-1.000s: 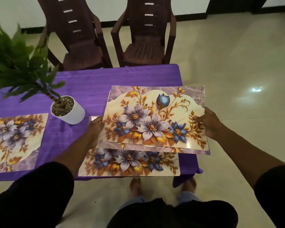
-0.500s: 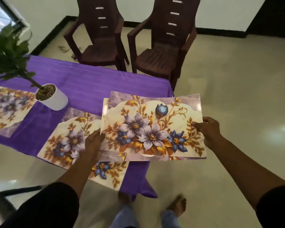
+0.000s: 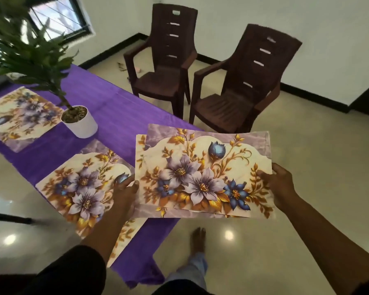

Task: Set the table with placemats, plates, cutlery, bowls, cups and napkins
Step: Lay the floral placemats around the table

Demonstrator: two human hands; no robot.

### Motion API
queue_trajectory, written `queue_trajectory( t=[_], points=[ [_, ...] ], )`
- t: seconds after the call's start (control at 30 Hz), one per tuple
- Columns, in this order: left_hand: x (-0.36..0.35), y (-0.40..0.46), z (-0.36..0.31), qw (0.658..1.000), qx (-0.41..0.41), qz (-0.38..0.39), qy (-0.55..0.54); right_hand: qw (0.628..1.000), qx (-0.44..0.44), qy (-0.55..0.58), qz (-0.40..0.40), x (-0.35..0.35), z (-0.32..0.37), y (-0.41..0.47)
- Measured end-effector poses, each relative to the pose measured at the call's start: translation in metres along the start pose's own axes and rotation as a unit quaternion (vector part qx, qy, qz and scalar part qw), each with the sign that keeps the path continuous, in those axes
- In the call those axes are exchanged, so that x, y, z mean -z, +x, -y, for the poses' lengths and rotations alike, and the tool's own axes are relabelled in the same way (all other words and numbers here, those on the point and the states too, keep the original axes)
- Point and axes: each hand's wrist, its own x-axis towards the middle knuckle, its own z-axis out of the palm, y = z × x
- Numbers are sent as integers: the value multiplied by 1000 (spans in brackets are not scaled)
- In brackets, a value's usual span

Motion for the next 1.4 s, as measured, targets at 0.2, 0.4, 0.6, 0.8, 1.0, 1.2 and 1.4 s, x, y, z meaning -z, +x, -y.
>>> queue_trajectory(
  t=[0.2, 0.4, 0.6, 0.8, 1.0, 1.2, 1.4],
  points=[
    [-36, 36, 15, 993, 52, -80, -72, 992, 84, -86, 41, -15, 59, 66],
    [-78, 91, 18, 982, 54, -158, -84, 964, 87, -228, 100, -49, 127, 164],
    [-82, 126, 5, 956, 52, -271, -103, 886, 170, -321, 287, -143, 209, 237],
    [-83, 120, -6, 899, 43, -403, -168, 816, 232, -350, 398, -257, 255, 274],
    [-115, 110, -13, 836, 44, -498, -227, 740, 243, -396, 486, -352, 259, 317],
    [-183, 104, -12, 774, 88, -586, -223, 602, 231, -479, 596, -412, 266, 365],
    [-244, 107, -22, 740, 100, -607, -274, 703, 125, -433, 550, -450, 280, 386]
  ],
)
